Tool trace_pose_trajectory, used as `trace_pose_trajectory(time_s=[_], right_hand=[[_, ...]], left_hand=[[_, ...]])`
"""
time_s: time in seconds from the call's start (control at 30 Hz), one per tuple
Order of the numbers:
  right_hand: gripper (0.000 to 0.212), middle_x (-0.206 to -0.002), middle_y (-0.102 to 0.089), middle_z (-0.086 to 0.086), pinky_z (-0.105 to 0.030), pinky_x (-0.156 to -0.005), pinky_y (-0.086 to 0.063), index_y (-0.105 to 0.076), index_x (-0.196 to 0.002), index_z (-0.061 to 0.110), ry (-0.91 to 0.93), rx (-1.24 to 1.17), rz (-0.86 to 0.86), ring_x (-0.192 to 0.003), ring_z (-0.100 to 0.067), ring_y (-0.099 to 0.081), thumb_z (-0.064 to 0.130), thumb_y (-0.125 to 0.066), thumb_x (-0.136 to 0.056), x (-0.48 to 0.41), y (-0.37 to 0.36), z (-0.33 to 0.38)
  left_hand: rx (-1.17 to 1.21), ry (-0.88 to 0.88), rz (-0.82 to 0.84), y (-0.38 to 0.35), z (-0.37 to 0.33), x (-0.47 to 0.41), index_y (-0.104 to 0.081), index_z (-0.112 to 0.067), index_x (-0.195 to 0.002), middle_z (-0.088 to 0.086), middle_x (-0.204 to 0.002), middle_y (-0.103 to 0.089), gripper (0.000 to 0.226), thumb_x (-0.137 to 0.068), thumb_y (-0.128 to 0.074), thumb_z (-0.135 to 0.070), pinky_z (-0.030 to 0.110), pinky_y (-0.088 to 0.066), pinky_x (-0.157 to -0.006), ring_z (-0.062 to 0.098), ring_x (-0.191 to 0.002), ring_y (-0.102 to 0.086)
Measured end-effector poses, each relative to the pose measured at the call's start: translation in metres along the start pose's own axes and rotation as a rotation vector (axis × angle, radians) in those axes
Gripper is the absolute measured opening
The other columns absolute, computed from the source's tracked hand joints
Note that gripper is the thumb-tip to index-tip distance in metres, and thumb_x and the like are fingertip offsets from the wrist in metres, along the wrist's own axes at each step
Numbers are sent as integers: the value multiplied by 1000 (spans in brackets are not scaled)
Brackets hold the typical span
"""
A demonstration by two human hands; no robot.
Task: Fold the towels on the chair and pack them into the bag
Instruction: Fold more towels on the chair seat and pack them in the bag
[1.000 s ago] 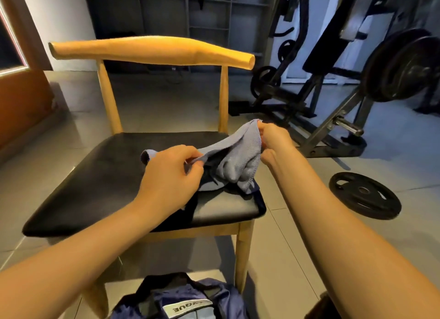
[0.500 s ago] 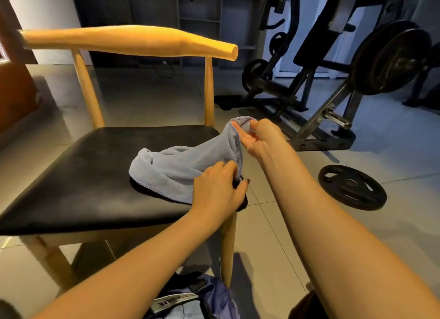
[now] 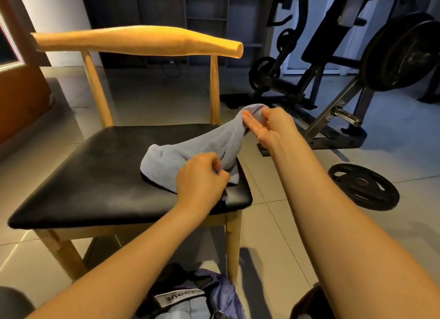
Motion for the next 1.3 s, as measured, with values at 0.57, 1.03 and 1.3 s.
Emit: trace_pose_trajectory(time_s=[0.57, 1.03, 1.3], right_hand=[[15, -99, -73, -14, -39, -82, -63, -62, -108, 8, 422, 213, 127, -95, -29, -76, 11, -49, -101, 32, -49, 48], [13, -72, -57, 1, -24, -55, -49, -62, -103, 12, 571, 600, 26, -61, -10, -55, 15, -50, -101, 29, -40, 46], [15, -69, -60, -1, -22, -48, -46, -66, -106, 10, 715, 709, 116, -52, -8, -53, 20, -54, -104, 62, -73, 59]], left_hand=[[60, -302, 138, 182, 49, -49, -73, -11, -75, 5, -68, -67, 13, -87, -78, -9, 27, -47, -59, 19, -61, -59], [103, -186, -140, 165, 84, -43, -68, -13, -85, -1, -76, -66, 13, -88, -67, 0, 10, -45, -59, 8, -68, -59], [90, -219, -378, 253, 62, -93, -65, -15, -112, -5, -101, -64, 12, -104, -56, -17, 15, -47, -79, 6, -90, -60]])
Point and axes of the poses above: each hand's wrist, its own x-axis away from the middle knuckle, its own y-axis out of the back of the hand, z = x × y, the point moved 2 cm from there along -x, towards the middle knuckle
